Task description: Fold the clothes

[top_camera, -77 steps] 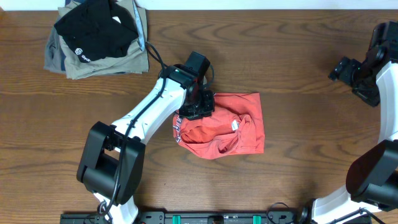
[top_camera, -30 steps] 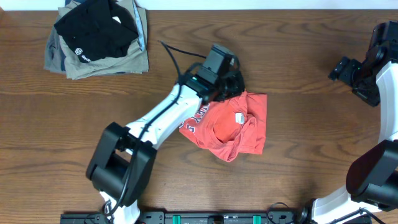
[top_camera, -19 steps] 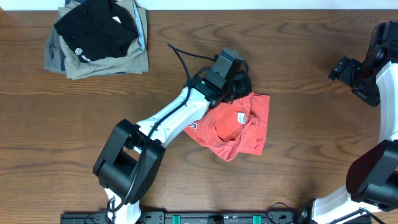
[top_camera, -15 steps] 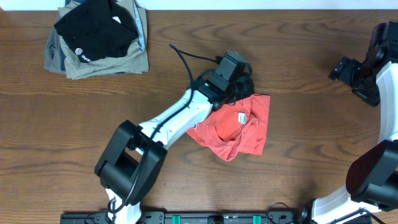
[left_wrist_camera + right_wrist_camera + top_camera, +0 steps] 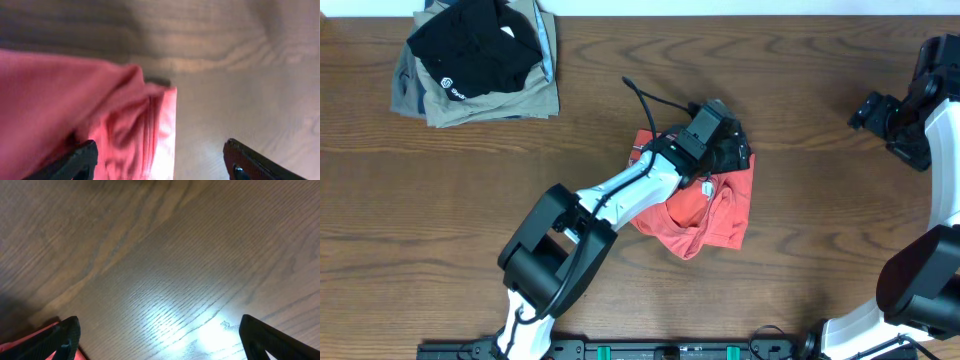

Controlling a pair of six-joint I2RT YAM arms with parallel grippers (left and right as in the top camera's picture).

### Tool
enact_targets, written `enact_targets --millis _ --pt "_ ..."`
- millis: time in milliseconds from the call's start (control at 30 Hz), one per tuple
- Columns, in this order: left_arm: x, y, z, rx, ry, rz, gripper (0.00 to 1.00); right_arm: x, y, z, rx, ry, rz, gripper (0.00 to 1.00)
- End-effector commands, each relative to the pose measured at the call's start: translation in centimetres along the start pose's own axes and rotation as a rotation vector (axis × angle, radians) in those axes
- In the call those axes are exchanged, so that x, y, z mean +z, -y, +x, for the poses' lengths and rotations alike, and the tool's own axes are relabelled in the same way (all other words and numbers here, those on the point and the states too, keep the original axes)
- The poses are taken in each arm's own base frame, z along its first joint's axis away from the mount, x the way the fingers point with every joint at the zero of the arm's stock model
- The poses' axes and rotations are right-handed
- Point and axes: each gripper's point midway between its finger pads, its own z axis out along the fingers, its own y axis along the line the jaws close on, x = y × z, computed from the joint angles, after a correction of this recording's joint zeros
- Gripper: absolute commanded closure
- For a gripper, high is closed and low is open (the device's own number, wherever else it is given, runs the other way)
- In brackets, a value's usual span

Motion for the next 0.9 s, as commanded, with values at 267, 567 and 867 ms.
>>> enact_targets --millis 267,567,867 --pt "-10.0 0.4 0.8 0.139 -0.065 -0.091 0.18 -0.3 0.0 -0.3 -0.015 0.014 0.008 0.01" --pt "-8.0 -4.4 5.3 0.084 -0.26 -0.247 0.18 -0.3 0.0 -0.3 -0.016 0.014 0.008 0.01" --pt "-5.4 -3.8 7.1 0.12 -0.358 -0.151 0.19 -0.3 0.0 -0.3 -0.016 0.014 0.008 0.01"
